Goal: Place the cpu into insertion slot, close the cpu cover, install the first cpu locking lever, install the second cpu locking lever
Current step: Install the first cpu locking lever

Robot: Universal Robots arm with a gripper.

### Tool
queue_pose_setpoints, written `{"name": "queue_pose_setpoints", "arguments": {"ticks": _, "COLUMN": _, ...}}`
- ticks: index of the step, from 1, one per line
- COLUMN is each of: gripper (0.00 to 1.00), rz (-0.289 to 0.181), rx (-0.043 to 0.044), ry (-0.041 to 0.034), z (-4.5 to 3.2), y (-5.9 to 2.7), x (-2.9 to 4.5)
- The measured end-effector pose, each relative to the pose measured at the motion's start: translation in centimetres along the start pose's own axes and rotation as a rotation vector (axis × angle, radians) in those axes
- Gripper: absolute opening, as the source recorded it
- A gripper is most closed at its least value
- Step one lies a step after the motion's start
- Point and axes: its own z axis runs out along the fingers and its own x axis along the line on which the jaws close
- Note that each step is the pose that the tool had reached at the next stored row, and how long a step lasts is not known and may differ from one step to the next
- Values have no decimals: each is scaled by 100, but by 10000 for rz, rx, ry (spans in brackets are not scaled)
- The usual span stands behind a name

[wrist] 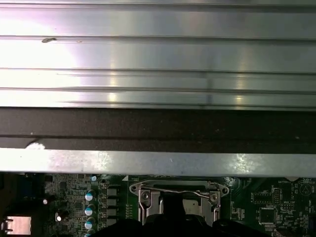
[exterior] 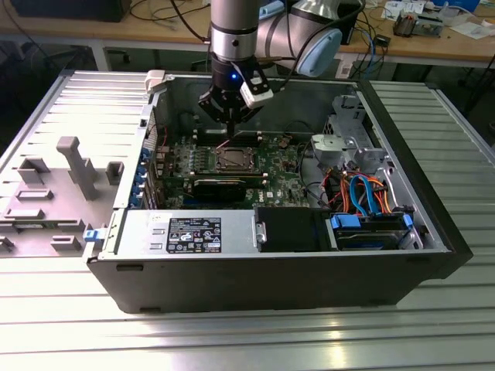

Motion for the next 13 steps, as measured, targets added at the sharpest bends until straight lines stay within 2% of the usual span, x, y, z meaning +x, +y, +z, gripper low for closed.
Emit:
{"name": "queue_pose_setpoints", "arguments": {"ticks": 7, "gripper": 11, "rz": 1, "rx": 70, "ry": 3, "z": 26, "y": 39, "x": -20}}
{"name": "queue_pose_setpoints", "arguments": {"ticks": 13, "gripper": 11, "rz": -1, "rx": 81, "ry": 2, "z": 79, "y": 51, "x": -42}}
